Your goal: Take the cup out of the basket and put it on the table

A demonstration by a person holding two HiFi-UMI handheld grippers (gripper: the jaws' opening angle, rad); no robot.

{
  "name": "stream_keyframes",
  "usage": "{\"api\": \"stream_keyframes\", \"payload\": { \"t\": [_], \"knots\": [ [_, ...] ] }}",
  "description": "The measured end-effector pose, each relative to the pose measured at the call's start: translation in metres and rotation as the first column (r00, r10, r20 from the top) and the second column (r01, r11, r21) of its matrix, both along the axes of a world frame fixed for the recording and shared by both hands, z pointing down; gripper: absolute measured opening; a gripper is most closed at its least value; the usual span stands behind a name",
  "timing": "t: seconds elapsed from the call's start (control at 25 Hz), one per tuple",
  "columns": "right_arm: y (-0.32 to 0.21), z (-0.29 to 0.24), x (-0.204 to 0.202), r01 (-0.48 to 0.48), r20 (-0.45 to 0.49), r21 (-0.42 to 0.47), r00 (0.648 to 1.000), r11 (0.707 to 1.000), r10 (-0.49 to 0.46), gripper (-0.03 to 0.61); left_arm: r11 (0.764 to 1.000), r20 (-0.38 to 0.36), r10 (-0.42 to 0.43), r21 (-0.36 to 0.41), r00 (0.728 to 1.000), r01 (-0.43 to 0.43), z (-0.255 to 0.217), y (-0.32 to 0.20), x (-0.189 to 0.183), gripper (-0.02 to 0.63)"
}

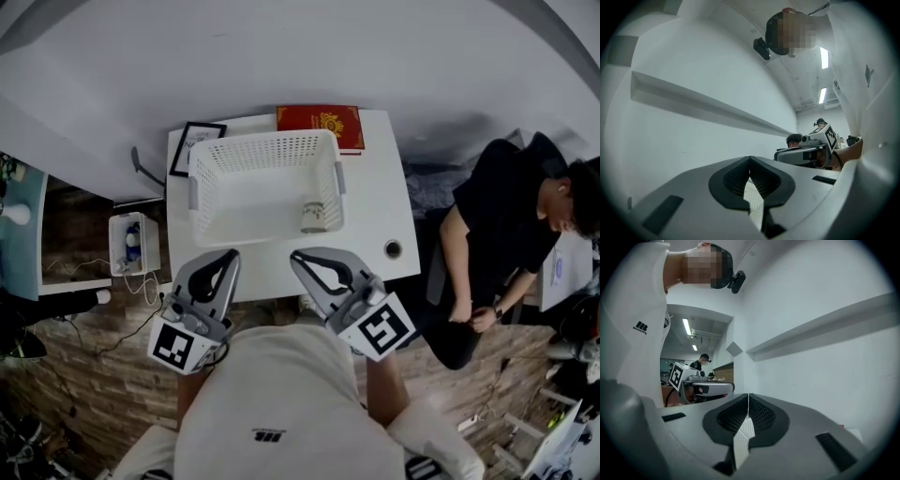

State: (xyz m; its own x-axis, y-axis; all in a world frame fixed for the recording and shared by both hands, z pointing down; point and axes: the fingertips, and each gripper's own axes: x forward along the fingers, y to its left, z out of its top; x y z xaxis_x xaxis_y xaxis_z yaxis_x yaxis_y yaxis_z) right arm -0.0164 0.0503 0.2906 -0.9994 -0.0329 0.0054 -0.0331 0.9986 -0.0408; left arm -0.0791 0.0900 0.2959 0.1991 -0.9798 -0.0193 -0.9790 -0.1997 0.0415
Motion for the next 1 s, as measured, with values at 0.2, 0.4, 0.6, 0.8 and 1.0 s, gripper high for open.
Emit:
{"api": "stream_keyframes", "payload": {
  "t": [0.2,0.4,0.6,0.8,1.0],
  "knots": [
    [-0.009,0.003,-0.019,-0.058,-0.024,0.006,0.998,0.998,0.059,0.015,0.998,-0.017,0.059,-0.001,0.998,-0.059,0.004,-0.012,-0.021,0.009],
    [-0.013,0.005,-0.036,-0.116,-0.043,0.016,0.992,0.993,0.117,0.015,0.993,-0.01,0.121,0.001,0.993,-0.121,0.007,-0.017,-0.04,0.009],
    [-0.019,0.01,-0.048,-0.177,-0.077,0.041,0.981,0.983,0.18,0.014,0.984,-0.024,0.18,-0.002,0.983,-0.18,0.011,-0.021,-0.054,0.009],
    [-0.027,0.011,-0.052,-0.23,-0.108,0.073,0.965,0.97,0.237,0.015,0.973,-0.04,0.23,0.004,0.972,-0.23,0.019,-0.028,-0.064,0.009],
    [-0.036,0.012,-0.049,-0.248,-0.131,0.08,0.958,0.966,0.257,0.014,0.968,-0.06,0.253,0.006,0.966,-0.253,0.02,-0.04,-0.062,0.009]
  ]
}}
